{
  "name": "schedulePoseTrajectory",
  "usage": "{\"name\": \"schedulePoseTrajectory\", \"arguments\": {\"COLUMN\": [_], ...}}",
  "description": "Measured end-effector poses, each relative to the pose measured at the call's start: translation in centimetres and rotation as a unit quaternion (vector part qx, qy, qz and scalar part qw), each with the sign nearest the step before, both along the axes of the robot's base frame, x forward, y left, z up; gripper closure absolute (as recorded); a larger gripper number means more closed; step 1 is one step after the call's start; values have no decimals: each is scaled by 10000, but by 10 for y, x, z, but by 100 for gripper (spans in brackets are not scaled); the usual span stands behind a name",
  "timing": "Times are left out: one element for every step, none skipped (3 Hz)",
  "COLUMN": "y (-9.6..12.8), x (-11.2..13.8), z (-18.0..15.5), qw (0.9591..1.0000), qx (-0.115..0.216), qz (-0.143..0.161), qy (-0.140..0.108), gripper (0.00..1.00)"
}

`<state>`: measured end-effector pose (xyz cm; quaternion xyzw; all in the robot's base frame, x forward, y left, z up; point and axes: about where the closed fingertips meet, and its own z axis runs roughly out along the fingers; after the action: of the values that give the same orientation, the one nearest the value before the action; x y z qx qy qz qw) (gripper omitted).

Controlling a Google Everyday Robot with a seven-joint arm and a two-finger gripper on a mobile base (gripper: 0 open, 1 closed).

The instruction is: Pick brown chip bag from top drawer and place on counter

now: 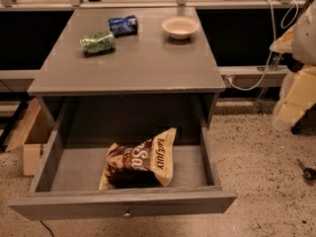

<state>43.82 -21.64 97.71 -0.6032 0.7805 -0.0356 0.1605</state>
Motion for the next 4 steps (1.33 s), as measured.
{"name": "schedulePoseTrajectory", "arguments": {"y": [0, 9, 60, 129], "x": [0, 6, 17, 26], "z": [0, -14, -49, -100], "qw": [10000, 9998, 9979, 9917], "qx": [0, 93, 440, 1002], "qz": [0, -8, 111, 157], "qy": [0, 179, 455, 792], "gripper": [0, 0, 0, 0]}}
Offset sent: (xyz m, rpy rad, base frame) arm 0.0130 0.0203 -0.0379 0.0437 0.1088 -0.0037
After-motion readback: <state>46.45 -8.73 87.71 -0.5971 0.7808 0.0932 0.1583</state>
